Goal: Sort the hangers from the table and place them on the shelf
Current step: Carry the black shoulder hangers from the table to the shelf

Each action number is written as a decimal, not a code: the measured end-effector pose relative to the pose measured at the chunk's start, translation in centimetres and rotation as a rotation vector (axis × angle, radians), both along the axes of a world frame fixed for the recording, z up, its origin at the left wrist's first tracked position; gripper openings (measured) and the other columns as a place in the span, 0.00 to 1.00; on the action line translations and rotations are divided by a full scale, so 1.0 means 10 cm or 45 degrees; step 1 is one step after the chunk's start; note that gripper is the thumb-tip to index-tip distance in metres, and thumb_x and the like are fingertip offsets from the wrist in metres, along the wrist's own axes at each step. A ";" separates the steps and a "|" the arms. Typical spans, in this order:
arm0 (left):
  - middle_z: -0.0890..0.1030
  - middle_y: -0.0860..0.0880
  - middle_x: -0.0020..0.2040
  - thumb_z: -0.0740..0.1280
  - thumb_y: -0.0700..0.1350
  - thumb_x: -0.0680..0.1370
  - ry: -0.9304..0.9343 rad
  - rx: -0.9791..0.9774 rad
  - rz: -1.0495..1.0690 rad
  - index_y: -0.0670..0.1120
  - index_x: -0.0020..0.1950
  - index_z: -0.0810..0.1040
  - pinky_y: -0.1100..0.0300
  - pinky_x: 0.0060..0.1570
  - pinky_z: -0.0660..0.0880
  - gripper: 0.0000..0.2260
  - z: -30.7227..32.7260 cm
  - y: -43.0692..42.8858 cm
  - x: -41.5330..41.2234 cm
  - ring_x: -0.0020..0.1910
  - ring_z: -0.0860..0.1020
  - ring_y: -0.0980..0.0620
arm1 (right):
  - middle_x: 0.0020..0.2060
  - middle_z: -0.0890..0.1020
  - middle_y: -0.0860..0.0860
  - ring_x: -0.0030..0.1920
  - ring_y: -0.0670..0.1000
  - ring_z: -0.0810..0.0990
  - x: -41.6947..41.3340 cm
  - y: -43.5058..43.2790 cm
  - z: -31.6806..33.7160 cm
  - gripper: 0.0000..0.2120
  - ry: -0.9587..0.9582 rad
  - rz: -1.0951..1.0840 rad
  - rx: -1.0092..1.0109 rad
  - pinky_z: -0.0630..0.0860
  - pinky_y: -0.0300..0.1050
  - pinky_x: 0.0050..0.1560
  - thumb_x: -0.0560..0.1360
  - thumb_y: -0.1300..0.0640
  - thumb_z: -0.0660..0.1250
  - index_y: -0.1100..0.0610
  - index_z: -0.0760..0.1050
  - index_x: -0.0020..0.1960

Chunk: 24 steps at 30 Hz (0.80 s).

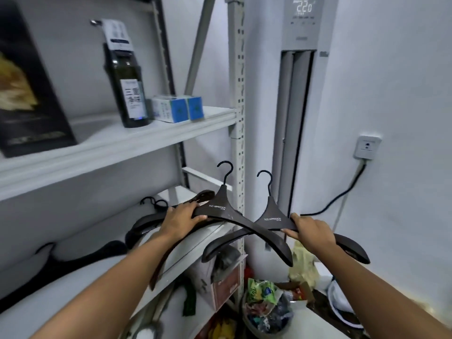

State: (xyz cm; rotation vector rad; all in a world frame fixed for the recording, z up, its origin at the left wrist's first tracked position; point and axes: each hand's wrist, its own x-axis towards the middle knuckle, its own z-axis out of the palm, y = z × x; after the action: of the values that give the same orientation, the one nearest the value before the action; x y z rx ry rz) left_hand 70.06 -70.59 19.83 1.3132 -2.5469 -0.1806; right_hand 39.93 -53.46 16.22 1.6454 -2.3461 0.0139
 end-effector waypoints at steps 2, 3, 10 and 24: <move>0.76 0.49 0.63 0.59 0.60 0.77 -0.035 0.036 0.094 0.49 0.65 0.70 0.48 0.63 0.64 0.21 -0.01 0.06 0.21 0.64 0.72 0.48 | 0.47 0.82 0.52 0.49 0.56 0.81 0.08 -0.10 -0.01 0.26 -0.026 0.087 0.012 0.72 0.47 0.40 0.76 0.33 0.53 0.54 0.68 0.59; 0.76 0.48 0.64 0.59 0.60 0.78 -0.051 0.047 0.143 0.48 0.66 0.70 0.48 0.63 0.64 0.22 -0.01 0.10 0.32 0.64 0.71 0.48 | 0.47 0.82 0.52 0.49 0.56 0.81 0.12 -0.15 -0.02 0.26 -0.036 0.123 0.014 0.73 0.47 0.41 0.76 0.33 0.53 0.54 0.68 0.59; 0.76 0.47 0.63 0.59 0.60 0.78 0.000 0.068 0.462 0.48 0.66 0.70 0.48 0.64 0.64 0.22 -0.14 0.51 1.08 0.64 0.72 0.47 | 0.46 0.82 0.51 0.48 0.56 0.82 0.51 -0.40 -0.10 0.26 -0.014 0.349 0.034 0.69 0.46 0.37 0.76 0.33 0.52 0.54 0.67 0.59; 0.77 0.46 0.62 0.60 0.59 0.78 0.053 0.089 0.980 0.46 0.65 0.70 0.44 0.65 0.62 0.22 -0.20 1.27 2.90 0.64 0.71 0.45 | 0.49 0.81 0.53 0.50 0.56 0.81 2.15 -0.89 -0.02 0.27 -0.043 0.782 0.089 0.71 0.47 0.39 0.76 0.34 0.55 0.53 0.67 0.65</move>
State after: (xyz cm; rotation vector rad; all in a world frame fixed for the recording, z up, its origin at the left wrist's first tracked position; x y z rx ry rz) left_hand 99.10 -57.85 17.85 2.1621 -1.8356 -0.1328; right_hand 61.48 -62.39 15.98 2.3439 -1.7860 0.0822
